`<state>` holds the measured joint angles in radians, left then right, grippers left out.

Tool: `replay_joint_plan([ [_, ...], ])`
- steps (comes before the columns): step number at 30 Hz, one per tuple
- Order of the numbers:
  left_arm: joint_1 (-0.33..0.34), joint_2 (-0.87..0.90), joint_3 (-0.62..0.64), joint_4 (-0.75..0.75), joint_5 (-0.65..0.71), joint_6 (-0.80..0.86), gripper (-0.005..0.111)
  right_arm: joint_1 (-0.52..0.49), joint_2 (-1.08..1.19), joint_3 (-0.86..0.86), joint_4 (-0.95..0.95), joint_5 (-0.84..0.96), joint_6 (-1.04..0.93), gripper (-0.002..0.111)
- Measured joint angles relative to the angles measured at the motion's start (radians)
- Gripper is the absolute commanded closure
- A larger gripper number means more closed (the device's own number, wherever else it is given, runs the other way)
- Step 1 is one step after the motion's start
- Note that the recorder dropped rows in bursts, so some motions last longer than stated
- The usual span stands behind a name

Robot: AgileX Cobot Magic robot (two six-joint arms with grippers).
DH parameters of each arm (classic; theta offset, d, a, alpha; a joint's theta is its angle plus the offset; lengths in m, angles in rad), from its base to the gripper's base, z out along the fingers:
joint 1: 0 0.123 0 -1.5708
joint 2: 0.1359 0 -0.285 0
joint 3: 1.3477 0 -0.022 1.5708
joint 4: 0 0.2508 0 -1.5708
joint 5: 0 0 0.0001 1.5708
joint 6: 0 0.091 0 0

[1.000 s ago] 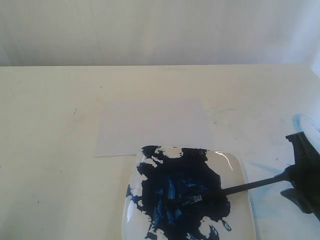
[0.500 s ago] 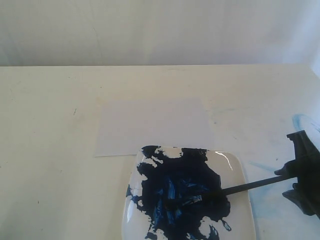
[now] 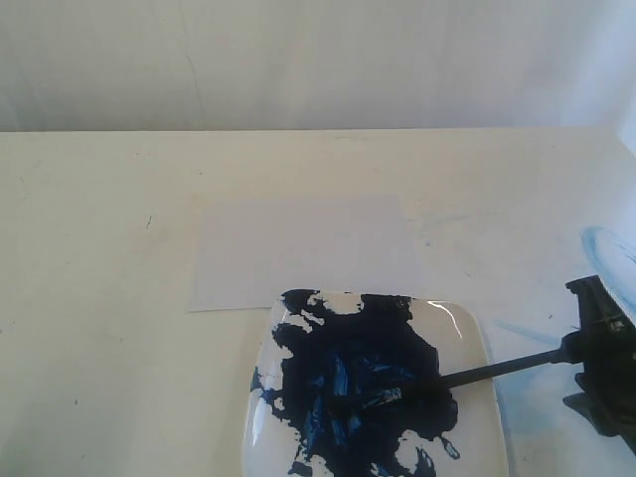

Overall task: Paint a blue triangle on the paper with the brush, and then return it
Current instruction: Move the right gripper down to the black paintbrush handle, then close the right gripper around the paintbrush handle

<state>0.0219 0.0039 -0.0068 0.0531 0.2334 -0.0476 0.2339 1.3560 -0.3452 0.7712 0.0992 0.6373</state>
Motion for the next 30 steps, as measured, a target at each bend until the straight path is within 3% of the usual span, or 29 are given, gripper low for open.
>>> replay_joint_plan([
  [30, 0.000, 0.000, 0.000, 0.000, 0.000, 0.000, 0.107, 0.012, 0.066, -0.060, 0.002, -0.051, -0.002, 0.069],
])
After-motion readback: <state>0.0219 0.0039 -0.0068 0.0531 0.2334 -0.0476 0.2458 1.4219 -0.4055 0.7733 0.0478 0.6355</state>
